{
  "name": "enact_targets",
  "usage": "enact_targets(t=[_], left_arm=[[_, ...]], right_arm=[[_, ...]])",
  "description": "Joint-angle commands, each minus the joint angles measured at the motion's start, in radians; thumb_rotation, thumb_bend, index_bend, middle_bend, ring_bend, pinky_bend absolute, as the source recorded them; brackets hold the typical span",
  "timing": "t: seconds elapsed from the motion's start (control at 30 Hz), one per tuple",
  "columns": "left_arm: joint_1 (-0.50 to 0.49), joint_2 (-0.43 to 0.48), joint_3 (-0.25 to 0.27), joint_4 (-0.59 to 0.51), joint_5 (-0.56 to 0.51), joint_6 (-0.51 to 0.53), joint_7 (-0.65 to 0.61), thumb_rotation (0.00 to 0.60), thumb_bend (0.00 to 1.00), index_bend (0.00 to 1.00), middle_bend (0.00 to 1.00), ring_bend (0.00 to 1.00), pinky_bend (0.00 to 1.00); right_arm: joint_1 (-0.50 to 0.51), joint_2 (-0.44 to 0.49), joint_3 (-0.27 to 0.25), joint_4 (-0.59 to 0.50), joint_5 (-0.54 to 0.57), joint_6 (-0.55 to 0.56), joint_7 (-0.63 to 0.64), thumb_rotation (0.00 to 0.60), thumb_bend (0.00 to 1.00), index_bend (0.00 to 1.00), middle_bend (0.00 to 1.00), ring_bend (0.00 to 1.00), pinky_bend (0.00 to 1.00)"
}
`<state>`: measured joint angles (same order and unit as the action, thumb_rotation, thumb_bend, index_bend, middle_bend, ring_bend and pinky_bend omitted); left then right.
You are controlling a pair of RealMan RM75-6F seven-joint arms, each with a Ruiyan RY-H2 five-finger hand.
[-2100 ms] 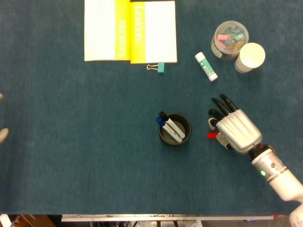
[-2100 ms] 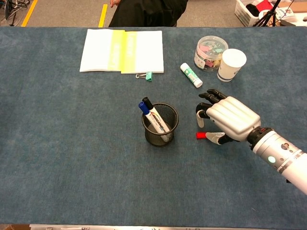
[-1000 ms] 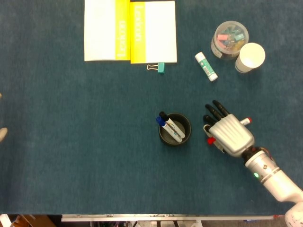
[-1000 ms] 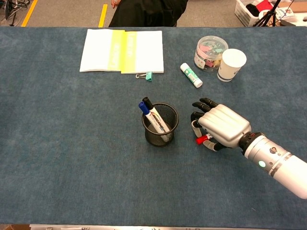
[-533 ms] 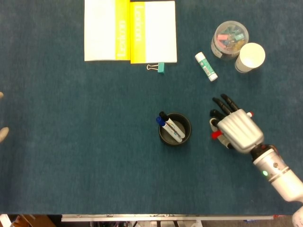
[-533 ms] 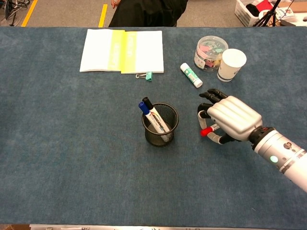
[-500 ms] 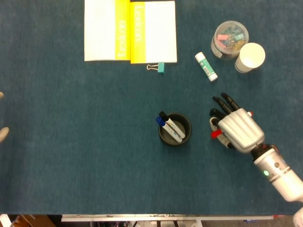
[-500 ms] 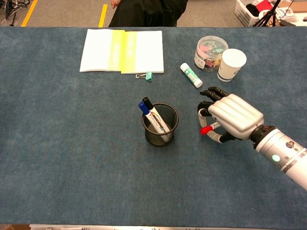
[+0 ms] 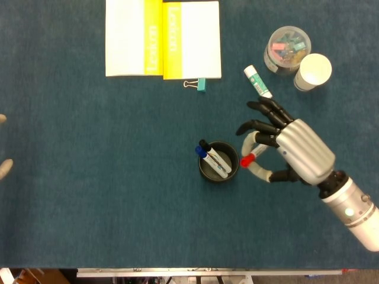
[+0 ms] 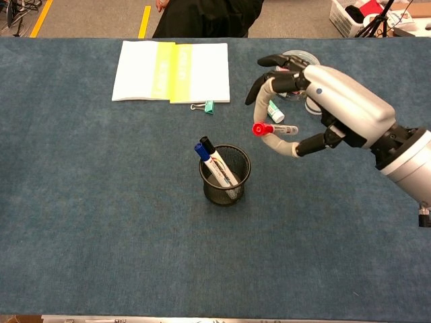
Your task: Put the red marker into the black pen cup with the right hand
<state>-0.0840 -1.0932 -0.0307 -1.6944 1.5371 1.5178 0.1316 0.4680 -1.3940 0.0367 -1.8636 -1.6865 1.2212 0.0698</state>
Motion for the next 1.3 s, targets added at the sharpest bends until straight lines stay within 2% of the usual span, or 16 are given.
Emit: enact_targets(t=[0.03, 0.13, 0.5, 0.67, 0.87, 0.93, 1.07, 1.17, 1.3], left_arm=[[0.003, 0.002, 0.002, -0.001, -0.001, 0.002, -0.001, 0.600, 0.15, 0.28, 0.21, 0.18, 0.15], [0.007, 0.004, 0.003, 0.000, -0.004, 0.004, -0.003, 0.600, 0.15, 0.28, 0.21, 0.18, 0.15], [0.014, 0.005, 0.005, 0.009, -0.013, 0.002, -0.012, 0.600, 0.15, 0.28, 0.21, 0.18, 0.15], [0.014, 0.006, 0.005, 0.014, -0.020, -0.003, -0.016, 0.600, 0.15, 0.28, 0.21, 0.18, 0.15], [0.015, 0.002, 0.004, 0.021, -0.027, -0.007, -0.020, 0.600, 0.15, 0.28, 0.21, 0.18, 0.15], [0.015, -0.003, 0.004, 0.024, -0.028, -0.009, -0.019, 0.600, 0.15, 0.28, 0.21, 0.18, 0.15], [0.012, -0.005, 0.003, 0.025, -0.026, -0.012, -0.018, 0.600, 0.15, 0.28, 0.21, 0.18, 0.15], [0.009, -0.004, 0.002, 0.022, -0.023, -0.013, -0.014, 0.600, 0.15, 0.28, 0.21, 0.18, 0.15], [0.005, -0.003, 0.001, 0.017, -0.022, -0.018, -0.009, 0.600, 0.15, 0.28, 0.21, 0.18, 0.15]], right_arm=[[0.043, -0.024, 0.018, -0.026, -0.013, -0.009, 0.162, 0.600, 0.41, 0.71, 0.39, 0.09, 0.00], [0.065, -0.057, 0.012, -0.002, -0.010, -0.034, 0.236, 0.600, 0.41, 0.71, 0.39, 0.10, 0.00], [0.112, -0.182, -0.011, 0.127, 0.043, -0.124, 0.337, 0.600, 0.41, 0.71, 0.39, 0.10, 0.00], [0.127, -0.223, -0.020, 0.197, 0.033, -0.131, 0.406, 0.600, 0.42, 0.71, 0.39, 0.10, 0.00], [0.133, -0.236, -0.035, 0.261, 0.008, -0.115, 0.418, 0.600, 0.46, 0.71, 0.37, 0.10, 0.00], [0.139, -0.231, -0.043, 0.281, -0.003, -0.117, 0.423, 0.600, 0.48, 0.64, 0.33, 0.07, 0.00], [0.151, -0.222, -0.052, 0.302, -0.018, -0.116, 0.445, 0.600, 0.50, 0.30, 0.24, 0.01, 0.00], [0.154, -0.216, -0.055, 0.314, -0.034, -0.095, 0.450, 0.591, 0.51, 0.16, 0.21, 0.00, 0.00], [0.152, -0.203, -0.051, 0.311, -0.043, -0.065, 0.448, 0.578, 0.51, 0.05, 0.18, 0.00, 0.00]])
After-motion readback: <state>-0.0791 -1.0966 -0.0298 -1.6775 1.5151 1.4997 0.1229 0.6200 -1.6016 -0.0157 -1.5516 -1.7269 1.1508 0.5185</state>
